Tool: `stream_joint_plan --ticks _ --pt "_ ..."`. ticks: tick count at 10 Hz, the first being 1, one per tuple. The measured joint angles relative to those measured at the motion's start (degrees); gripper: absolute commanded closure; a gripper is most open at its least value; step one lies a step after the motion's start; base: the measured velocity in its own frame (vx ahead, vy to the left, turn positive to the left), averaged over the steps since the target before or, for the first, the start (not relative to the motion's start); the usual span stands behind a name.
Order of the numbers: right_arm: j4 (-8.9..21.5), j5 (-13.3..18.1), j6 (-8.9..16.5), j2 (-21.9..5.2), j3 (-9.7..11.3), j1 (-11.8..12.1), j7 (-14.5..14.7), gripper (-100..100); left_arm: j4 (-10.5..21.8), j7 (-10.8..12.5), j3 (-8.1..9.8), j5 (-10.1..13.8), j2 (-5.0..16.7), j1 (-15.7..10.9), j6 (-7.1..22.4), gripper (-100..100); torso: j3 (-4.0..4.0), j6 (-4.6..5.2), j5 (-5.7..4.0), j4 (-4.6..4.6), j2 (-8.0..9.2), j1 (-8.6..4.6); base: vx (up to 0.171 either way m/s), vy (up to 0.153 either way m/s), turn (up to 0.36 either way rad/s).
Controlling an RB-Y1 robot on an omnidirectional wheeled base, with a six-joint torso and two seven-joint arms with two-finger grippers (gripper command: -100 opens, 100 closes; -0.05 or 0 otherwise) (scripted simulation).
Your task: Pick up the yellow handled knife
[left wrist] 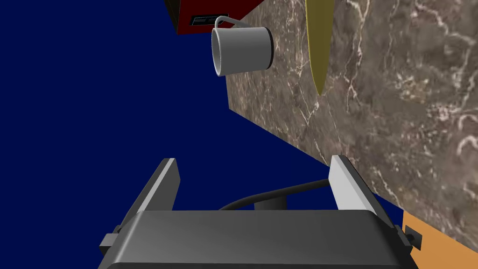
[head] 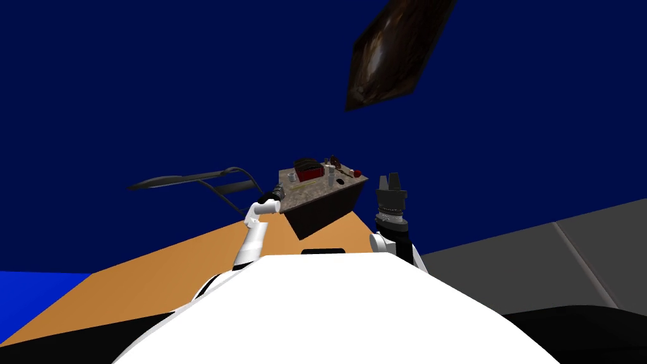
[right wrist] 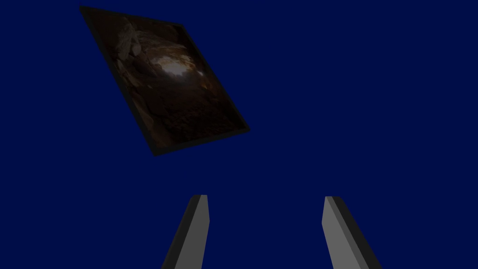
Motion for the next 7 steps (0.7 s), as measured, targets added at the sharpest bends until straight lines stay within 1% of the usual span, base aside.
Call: stream_joint_plan --ticks 1,2,3,4,5,7 --pt "0.00 0.00 0.00 0.00 0.00 0.00 0.00 0 0.92 0.00 0.41 0.32 -0.08 -0.88 1.62 -100 -0.02 0.03 -0.01 -0.01 -0.03 -0.05 0.050 -0.078 -0.095" --pt "0.00 0.00 0.00 0.00 0.00 0.00 0.00 0 2.78 -0.03 1.00 1.04 0.07 -2.27 3.10 -100 -0.06 0.03 -0.02 -0.02 -0.11 -0.13 0.051 -0.054 -0.023" --pt "0.00 0.00 0.00 0.00 0.00 0.00 0.00 0 3.53 -0.06 1.29 1.51 0.21 -2.82 4.48 -100 -0.07 0.00 -0.02 -0.03 -0.12 -0.06 0.040 -0.046 -0.041" --pt "0.00 0.00 0.00 0.00 0.00 0.00 0.00 0 4.80 -0.08 1.81 2.21 0.52 -3.95 6.07 -100 -0.06 0.02 -0.01 -0.02 -0.10 -0.03 0.032 -0.034 -0.026" --pt "0.00 0.00 0.00 0.00 0.00 0.00 0.00 0 5.31 -0.04 2.07 2.39 0.52 -4.58 7.43 -100 -0.04 0.00 0.00 -0.02 -0.06 0.01 0.041 -0.049 -0.054" --pt "0.00 0.00 0.00 0.00 0.00 0.00 0.00 0 8.06 -0.13 3.17 3.99 1.08 -6.53 10.46 -100 -0.09 0.02 -0.03 -0.03 -0.15 -0.14 0.063 -0.069 -0.049"
